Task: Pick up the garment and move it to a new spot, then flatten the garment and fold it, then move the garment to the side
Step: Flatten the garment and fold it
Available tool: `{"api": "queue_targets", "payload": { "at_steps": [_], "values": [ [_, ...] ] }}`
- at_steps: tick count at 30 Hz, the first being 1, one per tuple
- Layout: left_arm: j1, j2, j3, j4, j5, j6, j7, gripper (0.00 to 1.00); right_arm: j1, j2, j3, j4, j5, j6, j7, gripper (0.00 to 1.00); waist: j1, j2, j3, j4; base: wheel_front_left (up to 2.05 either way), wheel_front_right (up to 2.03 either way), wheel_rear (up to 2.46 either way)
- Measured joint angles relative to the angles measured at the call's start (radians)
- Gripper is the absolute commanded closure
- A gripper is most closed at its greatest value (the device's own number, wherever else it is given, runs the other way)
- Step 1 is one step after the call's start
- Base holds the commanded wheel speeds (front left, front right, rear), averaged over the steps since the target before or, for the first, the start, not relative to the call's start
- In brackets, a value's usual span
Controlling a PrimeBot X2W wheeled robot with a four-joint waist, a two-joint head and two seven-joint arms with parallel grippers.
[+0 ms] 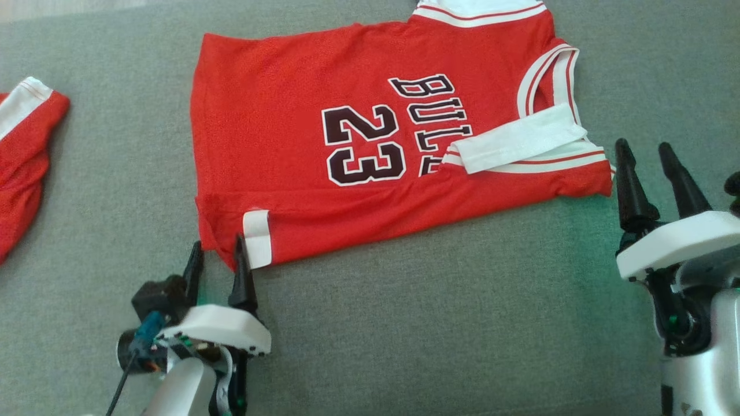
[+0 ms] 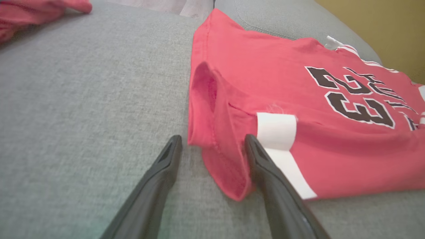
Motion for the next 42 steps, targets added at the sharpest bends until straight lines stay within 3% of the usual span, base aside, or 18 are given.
{"api": "queue_targets", "payload": {
  "at_steps": [2,3,4,5,13,20,26,29,30,31,37,42],
  "values": [
    [-0.019,0.000,-0.001,0.022,0.006,0.000,0.000,0.00,0.002,0.002,0.001,0.011,0.000,0.000,0.006,0.00,0.0000,0.0000,0.005,-0.003,0.00,0.00,0.00],
    [-0.023,0.001,-0.002,0.030,0.007,-0.004,0.000,0.16,0.005,0.002,0.001,0.018,0.000,0.000,0.012,0.00,-0.0001,0.0000,0.006,-0.005,0.00,0.00,0.00],
    [-0.026,0.002,-0.004,0.036,0.006,-0.008,0.000,0.85,0.011,0.003,0.000,0.026,-0.001,0.000,0.018,0.00,0.0000,0.0000,0.007,-0.006,0.00,0.00,0.00],
    [-0.029,0.003,-0.003,0.043,0.006,-0.011,-0.006,1.00,0.019,0.004,-0.001,0.036,-0.004,0.000,0.026,0.00,0.0000,0.0000,0.007,-0.006,0.00,0.00,0.00],
    [-0.030,0.007,-0.008,0.053,-0.004,-0.042,-0.004,1.00,0.028,0.008,-0.039,0.167,-0.056,0.000,0.036,0.00,-0.0001,0.0000,0.006,0.002,0.00,0.00,0.00],
    [-0.031,0.007,-0.019,0.051,-0.004,-0.058,-0.004,1.00,-0.090,0.008,-0.024,0.300,-0.056,0.000,-0.015,0.00,0.0000,0.0000,0.012,0.019,0.00,0.00,0.00],
    [-0.039,0.006,-0.038,0.052,-0.004,-0.062,-0.003,1.00,-0.151,0.008,-0.058,0.450,-0.155,0.000,-0.004,0.00,0.0000,0.0000,0.015,0.042,0.00,0.00,0.00],
    [-0.039,0.005,-0.040,0.054,-0.004,-0.066,-0.003,1.00,-0.157,0.007,-0.060,0.467,-0.167,0.000,-0.003,0.00,-0.0001,0.0000,0.014,0.048,0.00,0.00,0.00],
    [-0.039,0.005,-0.041,0.055,-0.004,-0.066,-0.003,1.00,-0.164,0.007,-0.061,0.477,-0.167,0.000,-0.003,0.62,-0.0001,0.0000,0.013,0.049,0.00,0.00,0.00],
    [-0.038,0.005,-0.042,0.056,-0.007,-0.066,-0.003,1.00,-0.171,0.006,-0.060,0.485,-0.167,0.000,-0.003,1.00,-0.0001,0.0000,0.010,0.050,0.00,0.00,0.00],
    [-0.027,0.008,-0.037,0.059,-0.042,-0.083,-0.004,1.00,-0.155,0.010,-0.052,0.482,-0.139,0.000,-0.038,1.00,0.0000,0.0000,-0.026,0.045,0.00,0.00,0.00],
    [0.021,0.037,-0.035,0.024,-0.049,-0.084,0.003,1.00,-0.034,0.010,-0.052,0.345,-0.104,0.000,-0.015,1.00,-0.0001,0.0000,-0.083,0.039,0.00,0.00,0.00]
  ]
}}
